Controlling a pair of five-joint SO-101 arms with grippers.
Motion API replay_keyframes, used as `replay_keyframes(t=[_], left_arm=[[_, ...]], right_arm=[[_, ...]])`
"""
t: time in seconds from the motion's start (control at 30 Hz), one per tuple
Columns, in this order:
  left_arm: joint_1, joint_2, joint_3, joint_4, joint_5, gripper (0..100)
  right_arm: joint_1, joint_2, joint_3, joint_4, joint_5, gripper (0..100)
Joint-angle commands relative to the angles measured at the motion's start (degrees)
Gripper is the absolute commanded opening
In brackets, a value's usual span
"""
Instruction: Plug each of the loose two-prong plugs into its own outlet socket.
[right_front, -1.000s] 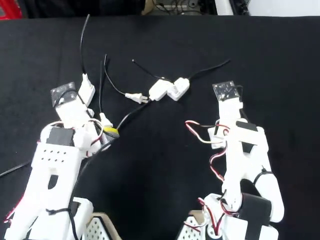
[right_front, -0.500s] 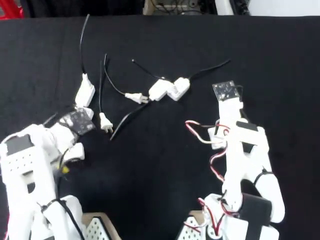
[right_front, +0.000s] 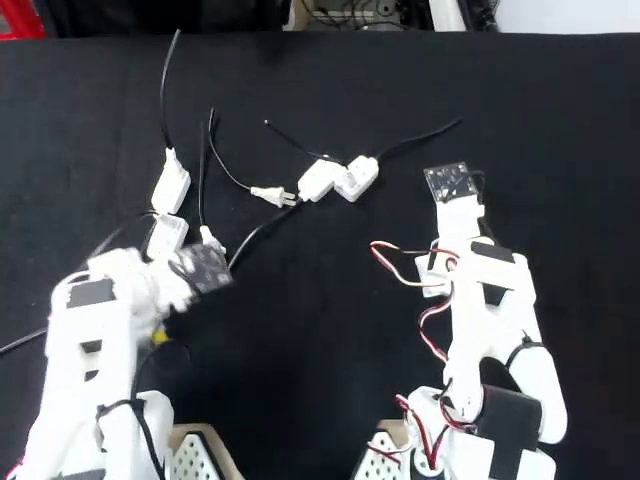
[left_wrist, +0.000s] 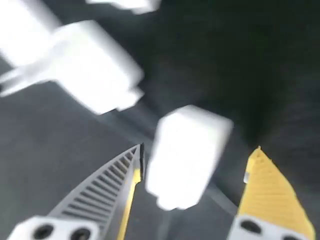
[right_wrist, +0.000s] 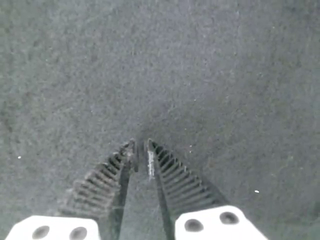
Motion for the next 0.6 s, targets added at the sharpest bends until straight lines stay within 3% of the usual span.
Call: replay_keyframes(t=[0.0,0.17,0.4,0.57], left_arm=[[2.3,5.8,1.9,-7.0,-8.5,32],[0.0,14.4,-1.5,-10.1,-6.8,32],[-2.6,17.3,-9.7,2.3,-6.6,31],[-2.3,17.3,-14.8,10.5,-3.3,15]], right_arm=[[-0.8,0.1,-0.3,-0.8,0.4,2.9],[-0.8,0.1,-0.3,-0.8,0.4,2.9],[-0.8,0.1,-0.3,-0.8,0.4,2.9],[-0.8,0.1,-0.3,-0.8,0.4,2.9]])
